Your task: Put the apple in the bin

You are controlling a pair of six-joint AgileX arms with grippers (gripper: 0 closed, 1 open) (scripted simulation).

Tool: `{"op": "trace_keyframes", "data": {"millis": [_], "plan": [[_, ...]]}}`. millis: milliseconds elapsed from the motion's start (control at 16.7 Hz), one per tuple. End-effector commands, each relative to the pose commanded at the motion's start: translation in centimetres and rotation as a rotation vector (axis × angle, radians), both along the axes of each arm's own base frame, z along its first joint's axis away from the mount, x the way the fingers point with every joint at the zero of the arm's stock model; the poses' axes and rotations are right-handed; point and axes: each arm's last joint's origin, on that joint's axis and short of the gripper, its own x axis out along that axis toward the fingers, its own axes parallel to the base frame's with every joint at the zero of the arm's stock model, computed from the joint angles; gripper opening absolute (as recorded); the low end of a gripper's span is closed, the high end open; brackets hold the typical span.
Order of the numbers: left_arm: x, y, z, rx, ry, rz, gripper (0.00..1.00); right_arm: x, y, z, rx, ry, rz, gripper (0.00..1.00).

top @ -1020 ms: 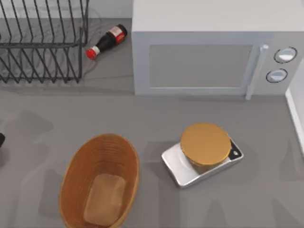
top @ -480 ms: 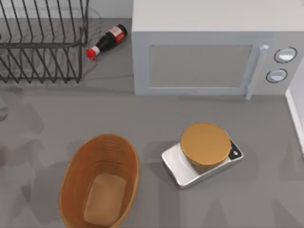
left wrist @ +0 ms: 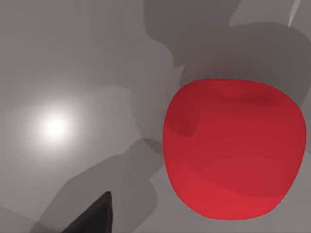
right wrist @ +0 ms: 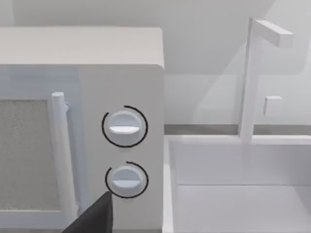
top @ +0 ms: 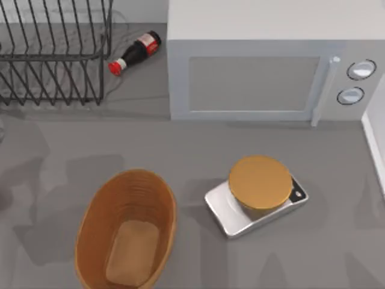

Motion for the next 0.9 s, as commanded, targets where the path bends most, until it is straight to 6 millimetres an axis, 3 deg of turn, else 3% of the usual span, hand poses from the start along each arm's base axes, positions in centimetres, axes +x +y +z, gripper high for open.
{"op": "trace_keyframes", "data": {"millis": [360,720,900], "plan": [[0.0,-0.1,-0.6,-0.001,0.003,-0.001,1.0,0.0,0.0,0.0,0.0,0.0,0.0,1.0],[0.1,0.0,-6.0,0.002,-0.008,0.0,1.0,0.0,0.0,0.0,0.0,0.0,0.0,1.0],[-0.1,0.0,-7.0,0.0,0.0,0.0,1.0,0.0,0.0,0.0,0.0,0.0,0.0,1.0]]}}
